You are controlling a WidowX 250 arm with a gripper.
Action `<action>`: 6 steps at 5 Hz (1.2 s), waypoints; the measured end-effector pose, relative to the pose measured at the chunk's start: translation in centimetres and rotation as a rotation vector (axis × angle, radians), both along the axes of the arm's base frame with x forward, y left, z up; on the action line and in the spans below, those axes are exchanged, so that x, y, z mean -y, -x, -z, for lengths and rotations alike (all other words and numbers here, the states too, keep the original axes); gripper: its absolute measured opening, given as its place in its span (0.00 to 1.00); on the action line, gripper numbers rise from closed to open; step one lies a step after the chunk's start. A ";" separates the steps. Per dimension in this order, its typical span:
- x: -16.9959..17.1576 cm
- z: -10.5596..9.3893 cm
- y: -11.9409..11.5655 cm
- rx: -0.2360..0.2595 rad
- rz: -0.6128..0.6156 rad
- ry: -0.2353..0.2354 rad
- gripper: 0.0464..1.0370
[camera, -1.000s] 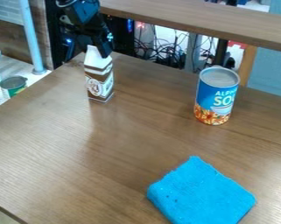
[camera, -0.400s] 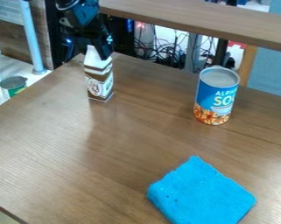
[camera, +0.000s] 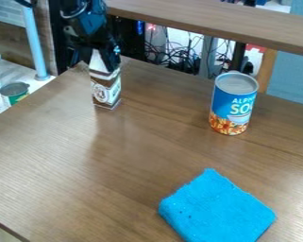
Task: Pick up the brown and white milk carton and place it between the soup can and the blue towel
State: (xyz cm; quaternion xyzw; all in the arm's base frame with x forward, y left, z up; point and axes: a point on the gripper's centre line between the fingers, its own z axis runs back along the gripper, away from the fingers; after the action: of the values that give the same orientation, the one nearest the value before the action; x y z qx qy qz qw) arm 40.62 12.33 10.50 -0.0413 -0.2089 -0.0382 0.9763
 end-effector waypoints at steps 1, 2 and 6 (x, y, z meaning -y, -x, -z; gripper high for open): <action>-0.1 0.5 0.1 -0.007 -0.009 -0.003 0.81; 0.0 0.5 0.2 -0.009 -0.006 -0.001 0.81; 12.6 -13.0 -0.6 0.227 0.253 0.113 0.81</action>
State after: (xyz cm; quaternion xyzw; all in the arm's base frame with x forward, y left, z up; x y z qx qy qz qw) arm 41.19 -0.31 23.48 -0.1173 -0.3125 -0.1535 0.9301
